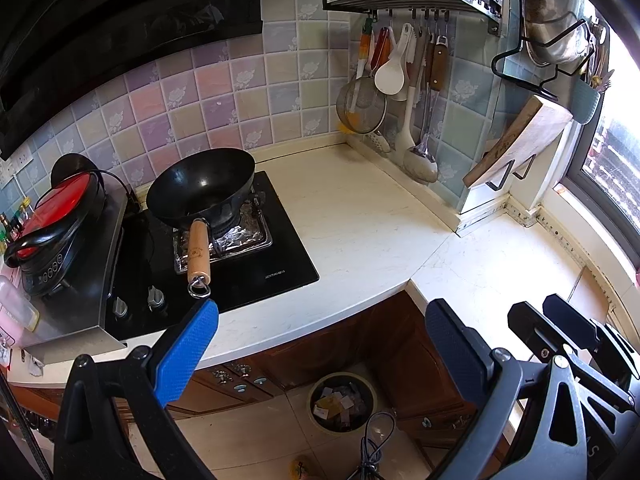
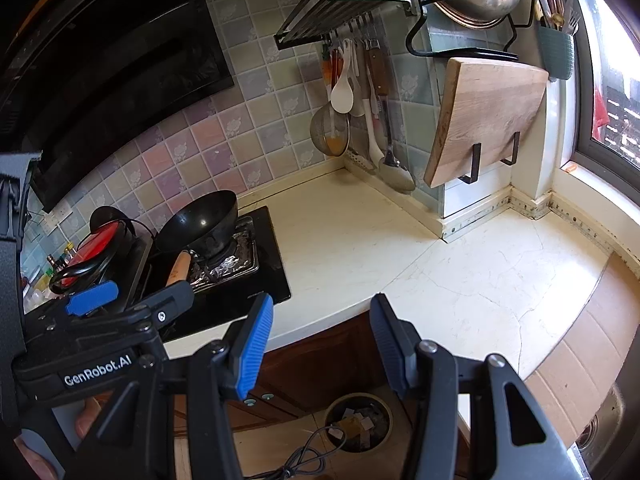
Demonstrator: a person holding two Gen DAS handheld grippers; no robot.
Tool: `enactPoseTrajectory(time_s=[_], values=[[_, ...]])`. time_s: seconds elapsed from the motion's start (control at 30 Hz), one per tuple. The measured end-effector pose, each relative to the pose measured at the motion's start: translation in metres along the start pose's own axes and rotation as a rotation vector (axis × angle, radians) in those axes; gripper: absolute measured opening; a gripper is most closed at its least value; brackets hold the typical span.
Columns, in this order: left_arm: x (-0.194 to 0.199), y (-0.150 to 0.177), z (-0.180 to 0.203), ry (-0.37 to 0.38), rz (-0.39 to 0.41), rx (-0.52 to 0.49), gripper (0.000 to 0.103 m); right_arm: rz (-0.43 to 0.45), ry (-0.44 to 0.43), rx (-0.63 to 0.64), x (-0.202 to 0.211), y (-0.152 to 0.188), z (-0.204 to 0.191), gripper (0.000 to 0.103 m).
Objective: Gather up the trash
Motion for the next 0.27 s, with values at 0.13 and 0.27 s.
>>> enactPoseTrajectory(time_s=[0.13,0.27], values=[[0.0003,-0.0007,0.0012,-0.001,0.001,0.001,0.102,-0.001,-0.002,-0.001,-0.0005,0.0002,-0.0015,0.051],[0.0003,-0.0009,0.0014,-0.002,0.002,0.001,0.102,0.000,0.001,-0.002,0.0009,0.0015,-0.0020,0.051]])
Point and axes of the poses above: each gripper's, at about its wrist camera, not at the fingertips, and x roughly against the way its jaws point, z to its right, y to its underside, the point moved 8 cm from there along -x, roughly the way its jaws point, and after that the axes turned 6 degrees about -z, right-handed, at the moved point
